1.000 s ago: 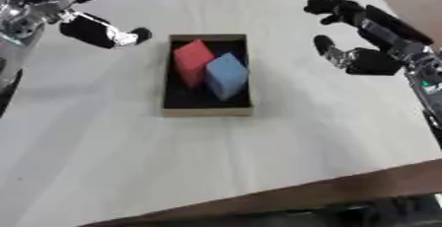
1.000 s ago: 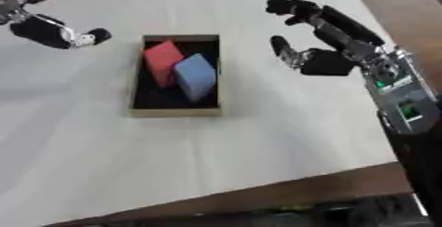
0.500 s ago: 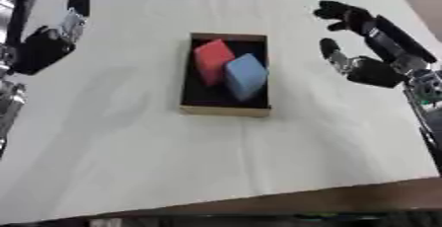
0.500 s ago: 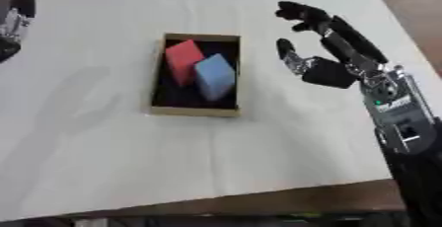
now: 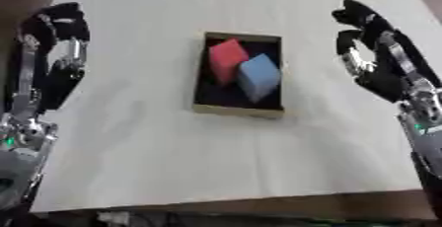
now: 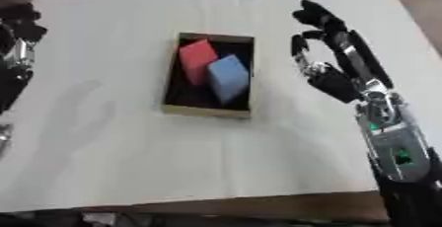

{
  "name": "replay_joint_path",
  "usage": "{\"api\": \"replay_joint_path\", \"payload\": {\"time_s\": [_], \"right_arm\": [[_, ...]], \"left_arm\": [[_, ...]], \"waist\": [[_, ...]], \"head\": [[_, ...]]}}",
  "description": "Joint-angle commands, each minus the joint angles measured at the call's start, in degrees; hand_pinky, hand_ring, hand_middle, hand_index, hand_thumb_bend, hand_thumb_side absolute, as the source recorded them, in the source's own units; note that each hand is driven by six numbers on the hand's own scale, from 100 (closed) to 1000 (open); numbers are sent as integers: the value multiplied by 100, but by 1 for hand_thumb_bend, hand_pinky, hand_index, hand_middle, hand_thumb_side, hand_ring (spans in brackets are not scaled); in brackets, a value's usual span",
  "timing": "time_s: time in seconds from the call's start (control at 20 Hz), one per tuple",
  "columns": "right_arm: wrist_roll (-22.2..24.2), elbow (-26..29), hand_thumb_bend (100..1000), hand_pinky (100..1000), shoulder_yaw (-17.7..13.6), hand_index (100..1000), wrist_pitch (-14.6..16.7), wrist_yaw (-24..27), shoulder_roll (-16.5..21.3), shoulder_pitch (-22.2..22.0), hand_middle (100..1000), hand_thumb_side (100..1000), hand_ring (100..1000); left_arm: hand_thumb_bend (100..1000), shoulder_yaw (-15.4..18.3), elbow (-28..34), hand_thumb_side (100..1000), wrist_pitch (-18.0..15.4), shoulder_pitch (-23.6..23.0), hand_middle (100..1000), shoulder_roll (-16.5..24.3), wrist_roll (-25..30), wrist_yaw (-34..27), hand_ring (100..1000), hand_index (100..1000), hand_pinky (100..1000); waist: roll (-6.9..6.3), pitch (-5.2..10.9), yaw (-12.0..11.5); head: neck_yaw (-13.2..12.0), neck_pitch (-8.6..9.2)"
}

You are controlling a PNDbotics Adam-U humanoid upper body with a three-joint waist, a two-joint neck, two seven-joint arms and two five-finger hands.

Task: Pick up objects on the table and place them in the box.

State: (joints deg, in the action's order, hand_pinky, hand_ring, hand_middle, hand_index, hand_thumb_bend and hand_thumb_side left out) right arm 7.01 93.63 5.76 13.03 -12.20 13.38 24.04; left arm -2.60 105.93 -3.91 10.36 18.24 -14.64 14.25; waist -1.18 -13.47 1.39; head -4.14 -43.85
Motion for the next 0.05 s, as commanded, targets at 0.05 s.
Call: {"api": "replay_joint_path", "payload": {"time_s": [0.05], "right_arm": [[-150, 202, 100, 832, -81, 972, -66, 243, -71, -25, 843, 691, 918]], "left_arm": [[205, -22, -41, 742, -118, -36, 668, -109, -11, -102, 637, 794, 682]], "waist": [[79, 84, -4]], "head": [[-47, -27]]}}
